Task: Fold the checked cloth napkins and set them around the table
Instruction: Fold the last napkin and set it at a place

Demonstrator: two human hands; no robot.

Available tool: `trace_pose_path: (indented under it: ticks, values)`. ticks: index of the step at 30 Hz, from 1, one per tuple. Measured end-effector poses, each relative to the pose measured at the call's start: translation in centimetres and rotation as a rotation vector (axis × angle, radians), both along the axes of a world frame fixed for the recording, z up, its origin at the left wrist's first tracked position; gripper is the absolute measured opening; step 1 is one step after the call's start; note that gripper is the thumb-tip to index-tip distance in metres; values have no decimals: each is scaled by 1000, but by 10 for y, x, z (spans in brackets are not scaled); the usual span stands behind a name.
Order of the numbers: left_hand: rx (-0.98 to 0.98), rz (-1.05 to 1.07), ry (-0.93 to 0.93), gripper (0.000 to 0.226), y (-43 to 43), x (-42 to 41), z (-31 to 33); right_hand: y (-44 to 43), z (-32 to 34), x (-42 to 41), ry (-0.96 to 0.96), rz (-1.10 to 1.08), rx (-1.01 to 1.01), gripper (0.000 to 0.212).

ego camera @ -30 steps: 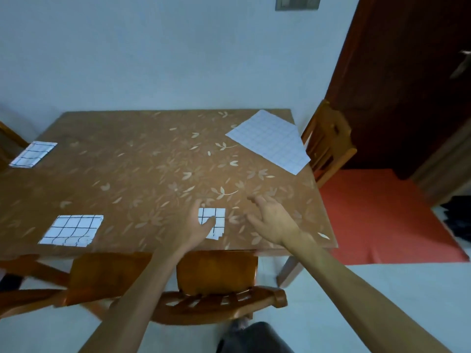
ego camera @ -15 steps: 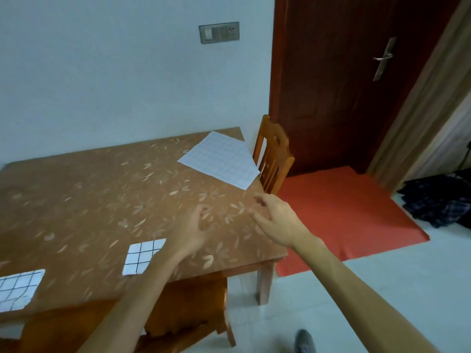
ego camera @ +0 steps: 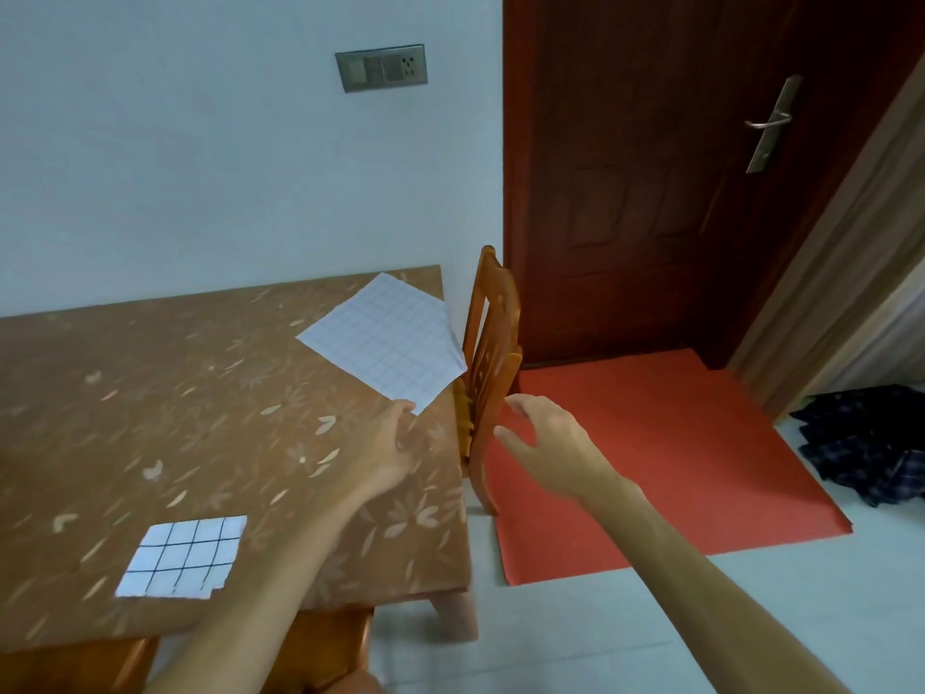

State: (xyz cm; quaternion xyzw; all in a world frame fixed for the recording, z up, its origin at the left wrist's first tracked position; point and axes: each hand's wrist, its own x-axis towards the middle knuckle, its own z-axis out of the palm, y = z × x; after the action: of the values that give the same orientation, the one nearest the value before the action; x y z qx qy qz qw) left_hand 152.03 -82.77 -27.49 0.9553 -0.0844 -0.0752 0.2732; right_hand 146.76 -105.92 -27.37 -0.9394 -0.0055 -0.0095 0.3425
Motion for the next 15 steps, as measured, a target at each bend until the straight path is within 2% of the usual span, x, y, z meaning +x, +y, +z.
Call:
trace_pose_path:
  ticks: [4, 8, 15]
  values:
    - [25, 37, 50, 64, -11, 27, -5, -20, -9, 32, 23, 34, -6, 49]
    - [148, 82, 51, 59, -15, 60, -19, -26, -20, 72, 33, 80, -26, 51]
    - [169, 124, 81, 61, -23, 130, -51, -24, -42, 177, 51, 217, -139, 52]
